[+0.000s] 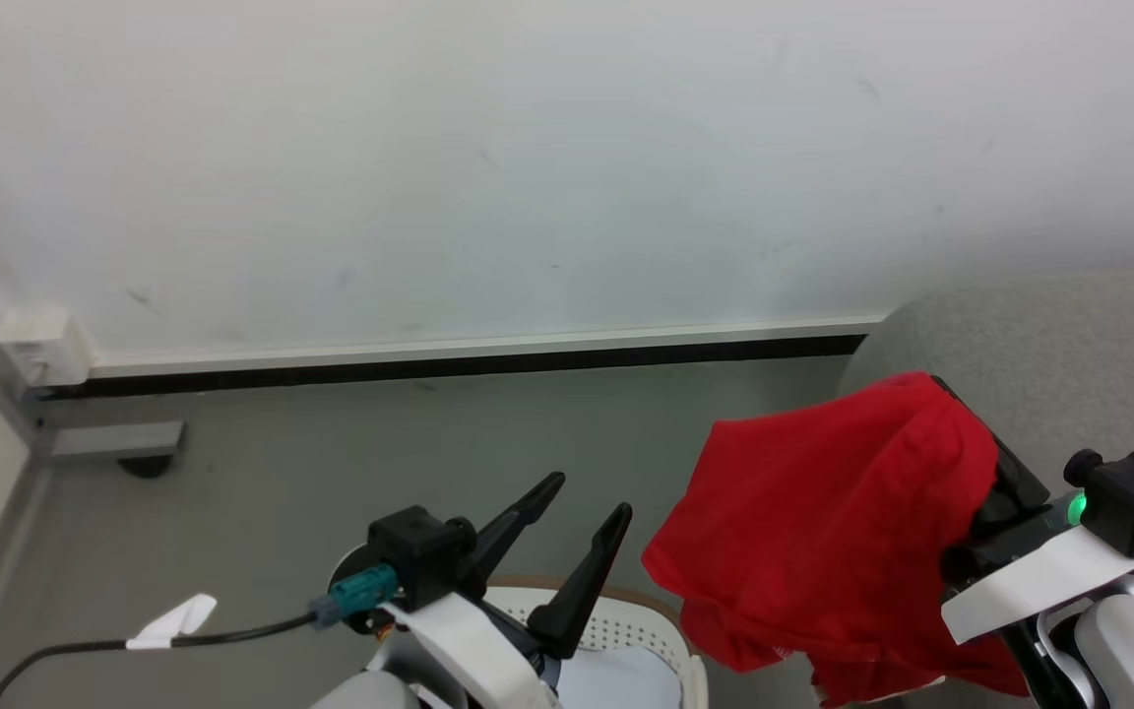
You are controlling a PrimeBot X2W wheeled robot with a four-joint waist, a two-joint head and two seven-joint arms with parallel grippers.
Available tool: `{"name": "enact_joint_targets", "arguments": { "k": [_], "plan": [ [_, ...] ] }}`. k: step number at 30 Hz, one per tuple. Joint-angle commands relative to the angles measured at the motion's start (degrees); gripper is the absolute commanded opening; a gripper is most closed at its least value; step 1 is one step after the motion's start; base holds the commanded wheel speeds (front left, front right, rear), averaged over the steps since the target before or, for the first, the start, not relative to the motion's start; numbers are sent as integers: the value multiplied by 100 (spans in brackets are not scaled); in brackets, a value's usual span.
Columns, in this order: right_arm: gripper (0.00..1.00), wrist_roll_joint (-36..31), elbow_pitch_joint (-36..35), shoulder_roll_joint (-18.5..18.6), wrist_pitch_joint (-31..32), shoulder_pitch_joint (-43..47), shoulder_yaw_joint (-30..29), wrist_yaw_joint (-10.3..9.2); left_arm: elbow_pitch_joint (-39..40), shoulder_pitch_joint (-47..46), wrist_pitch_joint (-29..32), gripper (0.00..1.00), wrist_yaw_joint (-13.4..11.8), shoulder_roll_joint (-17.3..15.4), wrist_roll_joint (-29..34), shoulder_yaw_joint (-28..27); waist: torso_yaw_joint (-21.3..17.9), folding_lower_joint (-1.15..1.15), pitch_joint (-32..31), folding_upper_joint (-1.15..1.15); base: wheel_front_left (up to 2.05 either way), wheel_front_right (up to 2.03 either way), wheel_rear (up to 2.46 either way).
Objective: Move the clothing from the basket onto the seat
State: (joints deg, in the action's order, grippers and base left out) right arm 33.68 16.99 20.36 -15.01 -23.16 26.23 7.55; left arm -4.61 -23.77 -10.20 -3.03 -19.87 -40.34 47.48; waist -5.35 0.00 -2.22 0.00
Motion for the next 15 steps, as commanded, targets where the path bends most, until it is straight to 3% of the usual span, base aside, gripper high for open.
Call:
{"name": "enact_joint_targets", "arguments": {
  "k": [1, 15],
  "plan": [
    [0, -53, -68, 55, -8, 67, -40, -12, 38, 29, -39, 100, 0, -22, 40, -6, -343, 0, 93, 0, 0, 0, 0],
    [0, -408, -1080, -116, 306, 768, -729, -12, 17, -103, -203, 100, -35, -157, 320, 41, -1524, 0, 341, 0, 0, 0, 0]
  ]
}}
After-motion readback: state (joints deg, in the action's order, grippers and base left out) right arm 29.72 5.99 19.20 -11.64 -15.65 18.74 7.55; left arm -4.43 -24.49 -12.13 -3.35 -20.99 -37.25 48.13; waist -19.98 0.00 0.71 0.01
